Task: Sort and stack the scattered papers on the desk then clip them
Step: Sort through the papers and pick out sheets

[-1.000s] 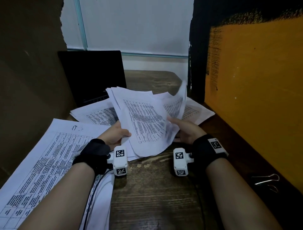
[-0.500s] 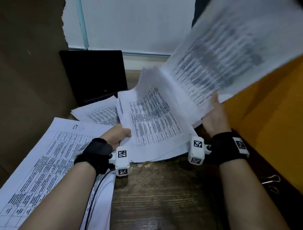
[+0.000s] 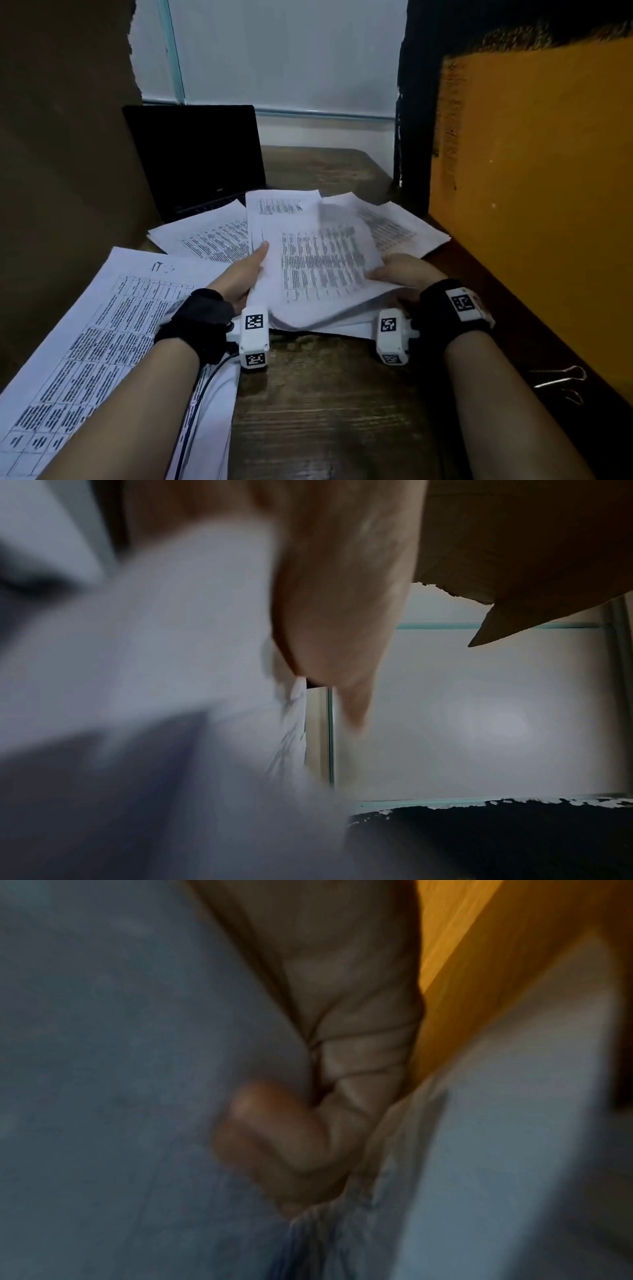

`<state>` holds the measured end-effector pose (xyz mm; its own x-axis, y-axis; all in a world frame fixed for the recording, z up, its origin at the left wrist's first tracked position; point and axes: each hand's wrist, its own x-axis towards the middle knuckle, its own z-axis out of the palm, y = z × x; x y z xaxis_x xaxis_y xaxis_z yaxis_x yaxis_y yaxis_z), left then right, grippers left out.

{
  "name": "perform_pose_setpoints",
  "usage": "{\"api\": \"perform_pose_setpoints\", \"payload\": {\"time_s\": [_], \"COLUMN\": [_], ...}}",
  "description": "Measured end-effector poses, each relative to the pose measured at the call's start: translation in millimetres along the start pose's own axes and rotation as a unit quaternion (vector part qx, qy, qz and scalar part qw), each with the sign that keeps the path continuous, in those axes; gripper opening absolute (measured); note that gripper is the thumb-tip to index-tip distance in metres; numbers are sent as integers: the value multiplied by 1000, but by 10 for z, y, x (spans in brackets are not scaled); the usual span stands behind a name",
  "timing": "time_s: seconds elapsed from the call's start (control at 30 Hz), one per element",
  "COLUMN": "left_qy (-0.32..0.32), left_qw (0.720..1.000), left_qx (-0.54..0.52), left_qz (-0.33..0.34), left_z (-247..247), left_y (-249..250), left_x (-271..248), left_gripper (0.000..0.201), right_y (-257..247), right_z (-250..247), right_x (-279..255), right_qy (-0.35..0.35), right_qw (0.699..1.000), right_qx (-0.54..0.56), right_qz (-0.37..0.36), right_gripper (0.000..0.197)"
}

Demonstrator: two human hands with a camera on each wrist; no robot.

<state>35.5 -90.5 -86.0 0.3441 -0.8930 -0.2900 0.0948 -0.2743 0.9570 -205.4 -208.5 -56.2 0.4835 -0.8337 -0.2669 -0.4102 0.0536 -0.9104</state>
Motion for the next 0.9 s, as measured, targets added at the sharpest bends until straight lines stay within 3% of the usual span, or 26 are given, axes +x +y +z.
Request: {"api": "perform_pose_setpoints", "payload": {"time_s": [0.03, 0.1, 0.23, 0.33, 0.4, 0.47, 0.57, 0.77, 0.83, 0.9], "left_qy": [-17, -42, 32, 99, 111, 115, 96, 101, 113, 97], "left_qw": [1000, 997, 992, 978, 968, 962, 959, 966, 969, 964], "left_qx": [21, 44, -1, -121, -194, -238, -249, -225, -204, -230], "left_qz": [15, 54, 119, 138, 113, 70, 92, 75, 88, 89], "left_z": [6, 48, 34, -53, -85, -139, -223, -139, -131, -89], "left_y": [-8, -8, 48, 55, 48, 29, -21, 16, 46, 47], "left_x": [6, -38, -47, -6, -4, -9, -2, 0, 0, -4], "left_gripper": [74, 42, 41, 34, 26, 28, 34, 23, 20, 30], "right_y": [-6, -10, 23, 37, 36, 39, 101, 250, 213, 139], "right_z": [34, 65, -99, -227, -262, -251, -262, -308, -320, -355], "right_x": [16, 51, 91, 37, 41, 60, 148, 315, 332, 343], "right_qy": [-17, -14, 167, 105, 62, 45, 51, 94, 103, 156], "right_qw": [1000, 1000, 982, 978, 966, 940, 923, 957, 981, 984], "right_qx": [-12, 9, -74, -181, -250, -335, -380, -274, -162, 6], "right_qz": [3, -1, -50, 16, 39, 34, 1, 14, -34, -87], "right_gripper": [12, 11, 17, 29, 35, 37, 35, 33, 34, 38]}}
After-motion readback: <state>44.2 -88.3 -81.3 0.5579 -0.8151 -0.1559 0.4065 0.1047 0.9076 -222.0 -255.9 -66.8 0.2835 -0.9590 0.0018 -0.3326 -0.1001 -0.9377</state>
